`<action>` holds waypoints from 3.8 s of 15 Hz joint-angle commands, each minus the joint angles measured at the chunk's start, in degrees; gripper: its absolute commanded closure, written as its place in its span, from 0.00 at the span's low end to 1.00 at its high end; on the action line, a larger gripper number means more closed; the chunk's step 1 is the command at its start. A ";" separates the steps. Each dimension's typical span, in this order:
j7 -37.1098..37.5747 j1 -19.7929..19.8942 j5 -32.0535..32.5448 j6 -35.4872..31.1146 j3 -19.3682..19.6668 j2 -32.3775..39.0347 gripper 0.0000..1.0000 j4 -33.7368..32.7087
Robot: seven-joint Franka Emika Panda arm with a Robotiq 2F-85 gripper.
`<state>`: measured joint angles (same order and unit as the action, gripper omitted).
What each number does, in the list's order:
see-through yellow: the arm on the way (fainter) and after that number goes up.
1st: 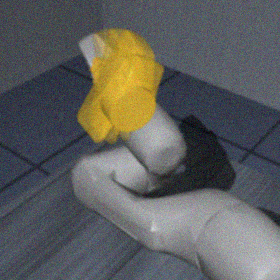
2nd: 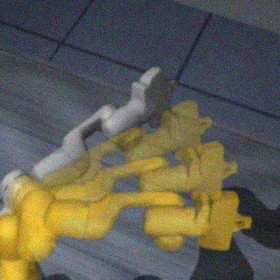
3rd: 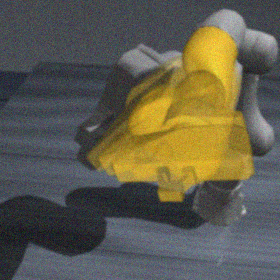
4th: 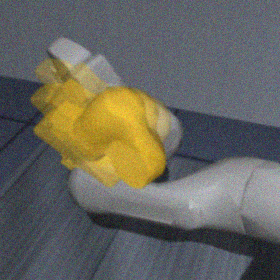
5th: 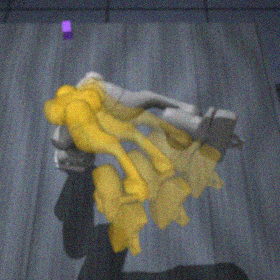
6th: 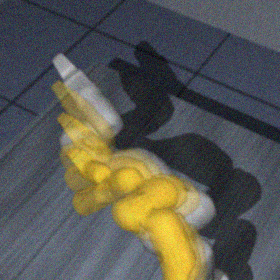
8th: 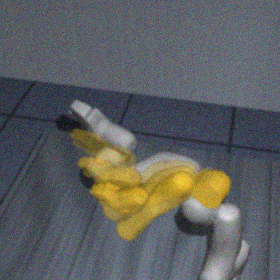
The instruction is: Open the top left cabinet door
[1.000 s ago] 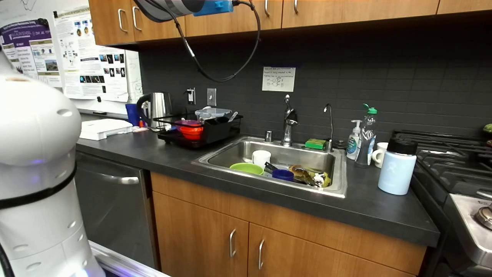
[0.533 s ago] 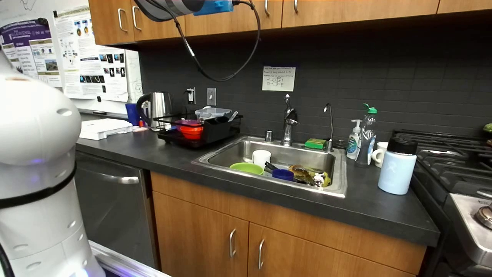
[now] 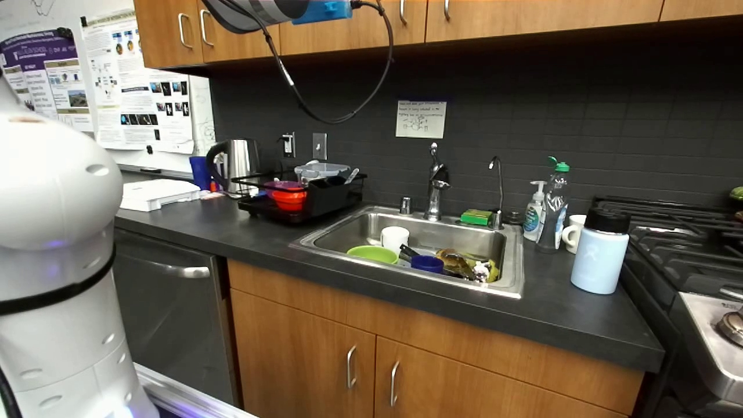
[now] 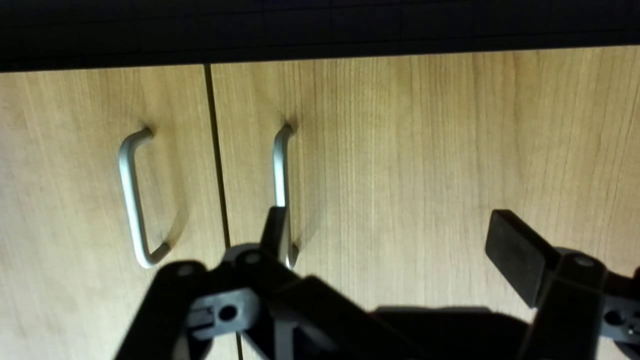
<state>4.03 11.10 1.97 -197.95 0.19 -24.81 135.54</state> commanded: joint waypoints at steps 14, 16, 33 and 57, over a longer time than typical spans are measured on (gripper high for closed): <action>-0.13 0.97 -0.20 0.00 0.37 3.03 0.00 -5.49; -0.19 0.62 0.05 0.00 0.88 3.67 0.00 -6.72; -1.75 -4.00 -1.08 0.25 4.99 8.25 0.00 -9.53; 0.21 -14.94 1.73 0.07 14.57 9.28 0.00 -12.30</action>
<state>3.82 -1.84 2.48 -197.87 12.50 -16.72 125.63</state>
